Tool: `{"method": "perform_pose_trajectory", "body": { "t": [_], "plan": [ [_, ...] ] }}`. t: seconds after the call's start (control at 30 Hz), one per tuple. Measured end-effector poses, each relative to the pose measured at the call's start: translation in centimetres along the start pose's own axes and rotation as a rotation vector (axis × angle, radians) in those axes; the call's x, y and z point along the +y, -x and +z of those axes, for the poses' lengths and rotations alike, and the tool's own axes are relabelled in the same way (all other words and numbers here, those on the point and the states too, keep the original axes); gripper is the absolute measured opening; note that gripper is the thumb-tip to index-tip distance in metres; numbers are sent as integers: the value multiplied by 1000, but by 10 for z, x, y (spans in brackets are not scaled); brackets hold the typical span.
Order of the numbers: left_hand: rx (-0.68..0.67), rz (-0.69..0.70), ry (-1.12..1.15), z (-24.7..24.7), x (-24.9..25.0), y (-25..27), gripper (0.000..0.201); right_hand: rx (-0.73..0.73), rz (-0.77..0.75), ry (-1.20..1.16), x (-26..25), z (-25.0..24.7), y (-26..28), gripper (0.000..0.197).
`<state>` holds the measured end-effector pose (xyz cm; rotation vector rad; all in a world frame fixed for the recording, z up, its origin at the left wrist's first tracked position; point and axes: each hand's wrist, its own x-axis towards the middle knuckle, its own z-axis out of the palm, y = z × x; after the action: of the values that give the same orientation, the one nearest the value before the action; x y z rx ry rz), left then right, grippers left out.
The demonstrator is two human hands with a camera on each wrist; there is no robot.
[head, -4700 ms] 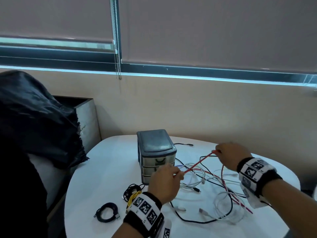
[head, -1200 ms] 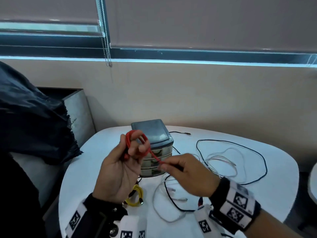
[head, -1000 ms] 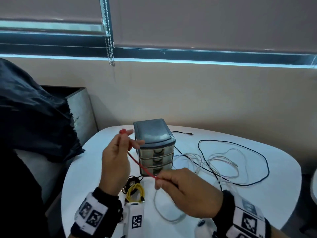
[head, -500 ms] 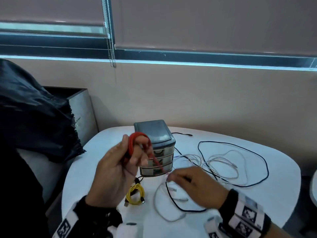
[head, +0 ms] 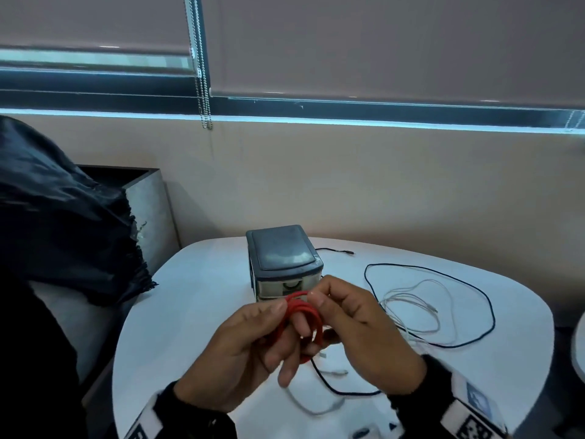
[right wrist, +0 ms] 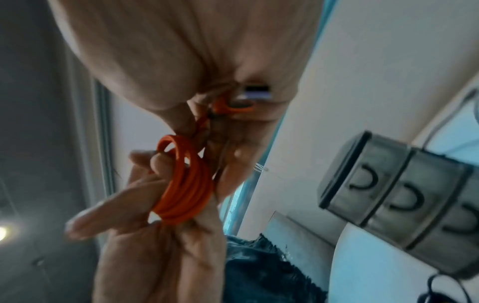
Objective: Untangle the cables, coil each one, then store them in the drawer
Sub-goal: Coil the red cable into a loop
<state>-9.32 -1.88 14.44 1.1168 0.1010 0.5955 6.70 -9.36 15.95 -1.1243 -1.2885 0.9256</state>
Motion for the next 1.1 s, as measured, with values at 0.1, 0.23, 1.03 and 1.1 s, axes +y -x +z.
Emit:
{"method": "perform_pose_trajectory", "body": {
  "t": [0.1, 0.23, 1.03, 1.1],
  "plan": [
    [130, 56, -17, -1, 2, 0, 48, 55, -25, -8, 2, 9, -2, 24],
    [437, 329, -613, -2, -6, -7, 25, 85, -122, 101, 2, 10, -6, 19],
    [380, 229, -495, -14, -15, -10, 45, 134, -28, 529, 17, -3, -11, 14],
    [410, 255, -422, -11, -14, -13, 45, 160, 96, 196, 9, 5, -8, 14]
  ]
}}
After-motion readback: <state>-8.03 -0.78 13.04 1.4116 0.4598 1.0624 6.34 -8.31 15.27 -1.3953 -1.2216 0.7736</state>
